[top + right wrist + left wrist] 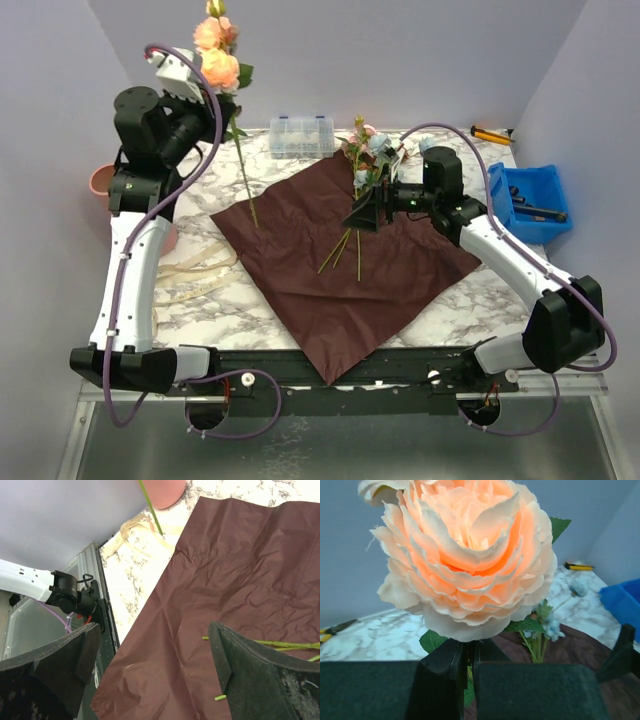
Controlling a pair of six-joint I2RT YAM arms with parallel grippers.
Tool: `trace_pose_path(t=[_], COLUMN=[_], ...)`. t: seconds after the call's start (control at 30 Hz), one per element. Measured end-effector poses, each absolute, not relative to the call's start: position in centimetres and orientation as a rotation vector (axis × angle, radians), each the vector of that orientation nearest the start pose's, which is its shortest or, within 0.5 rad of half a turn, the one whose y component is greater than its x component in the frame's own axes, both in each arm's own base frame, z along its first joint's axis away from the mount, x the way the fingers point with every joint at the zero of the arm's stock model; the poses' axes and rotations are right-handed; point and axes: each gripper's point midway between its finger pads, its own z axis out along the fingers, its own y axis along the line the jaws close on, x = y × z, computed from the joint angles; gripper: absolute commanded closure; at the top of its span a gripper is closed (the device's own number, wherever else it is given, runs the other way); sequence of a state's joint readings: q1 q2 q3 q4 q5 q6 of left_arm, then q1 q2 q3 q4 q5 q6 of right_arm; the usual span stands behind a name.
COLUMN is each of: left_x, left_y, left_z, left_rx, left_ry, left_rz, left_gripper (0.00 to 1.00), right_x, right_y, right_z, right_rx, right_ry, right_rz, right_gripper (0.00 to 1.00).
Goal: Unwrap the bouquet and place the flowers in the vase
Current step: Insert the fake flower into the vase.
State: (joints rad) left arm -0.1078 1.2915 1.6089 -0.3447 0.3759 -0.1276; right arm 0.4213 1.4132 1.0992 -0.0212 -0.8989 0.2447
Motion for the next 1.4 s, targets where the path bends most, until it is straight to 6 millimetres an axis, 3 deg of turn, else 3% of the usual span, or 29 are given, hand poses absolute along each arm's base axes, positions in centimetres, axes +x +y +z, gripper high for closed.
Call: trace_pose_path(t=[0.1, 0.2, 0.3, 0.43, 0.67, 0.83, 1.03, 1.4], left_x=[38.7, 38.6, 38.2, 36.4, 33.5, 33.1, 34.6, 37.8], left_y=[-8.2, -6.5, -4.6, -2.1, 2.1, 3.9, 5.8, 13.4], left_z=[48.0, 49.9, 53.5, 58.8, 64.4, 65.2, 64.4, 60.9], left_rx=[0.244, 0.229, 0.233, 0.224, 0.164, 0.131, 0.108, 0.005], left_ry=[1.543, 1.508, 1.427, 1.287, 1.134, 1.117, 1.144, 1.253], left_rz=[-0.344, -0.248, -0.102, 0.100, 0.402, 0.532, 0.607, 0.679], left_gripper=[1.00, 1.00, 1.00, 1.00, 1.00, 1.00, 1.00, 1.00], right_x=[29.1, 29.3, 29.4, 29.5, 30.3, 30.5, 30.6, 30.4], right_y=[28.7, 28.7, 28.6, 28.6, 29.0, 29.1, 29.1, 29.0], right_z=[26.2, 26.3, 26.4, 26.3, 26.3, 25.7, 25.6, 25.2], right_rx=[-0.811, -0.812, -0.815, -0.818, -0.816, -0.812, -0.810, -0.805], right_ry=[1.811, 1.812, 1.809, 1.808, 1.817, 1.838, 1.846, 1.872], right_rz=[1.280, 1.268, 1.256, 1.250, 1.253, 1.258, 1.261, 1.266], right_gripper=[0.00, 0.00, 0.00, 0.00, 0.00, 0.00, 0.00, 0.00])
